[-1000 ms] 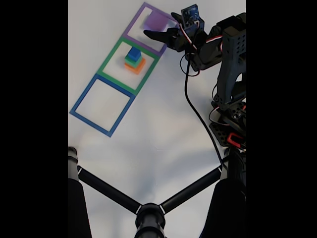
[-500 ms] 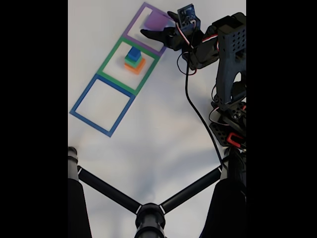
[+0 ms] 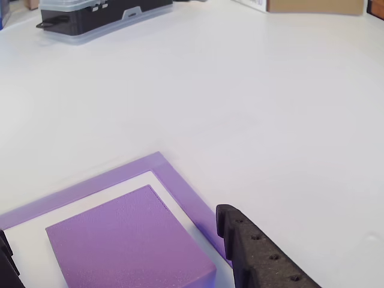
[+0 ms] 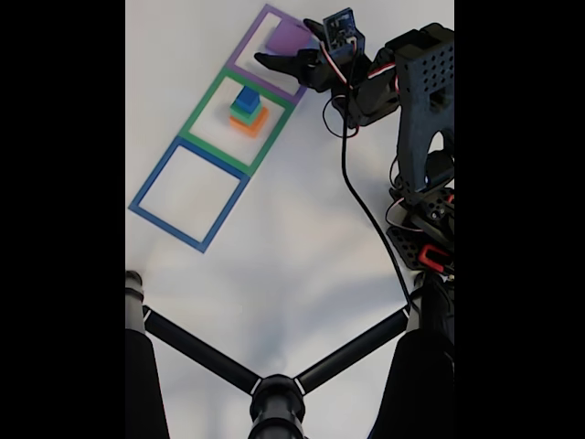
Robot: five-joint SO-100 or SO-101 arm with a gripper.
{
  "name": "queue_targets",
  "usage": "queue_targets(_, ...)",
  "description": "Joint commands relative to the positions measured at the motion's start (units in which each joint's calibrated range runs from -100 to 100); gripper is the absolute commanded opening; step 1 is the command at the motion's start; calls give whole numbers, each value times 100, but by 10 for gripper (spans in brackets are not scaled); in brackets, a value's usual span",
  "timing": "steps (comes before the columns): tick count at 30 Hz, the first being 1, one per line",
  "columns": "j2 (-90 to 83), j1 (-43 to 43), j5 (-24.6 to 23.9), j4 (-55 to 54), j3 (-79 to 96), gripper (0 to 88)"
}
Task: Tower of hanoi
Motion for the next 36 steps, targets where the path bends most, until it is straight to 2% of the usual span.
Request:
queue_targets(1, -12, -60, 0, -180, -133, 435)
queue_targets(36, 84, -113, 0, -172, 76, 432)
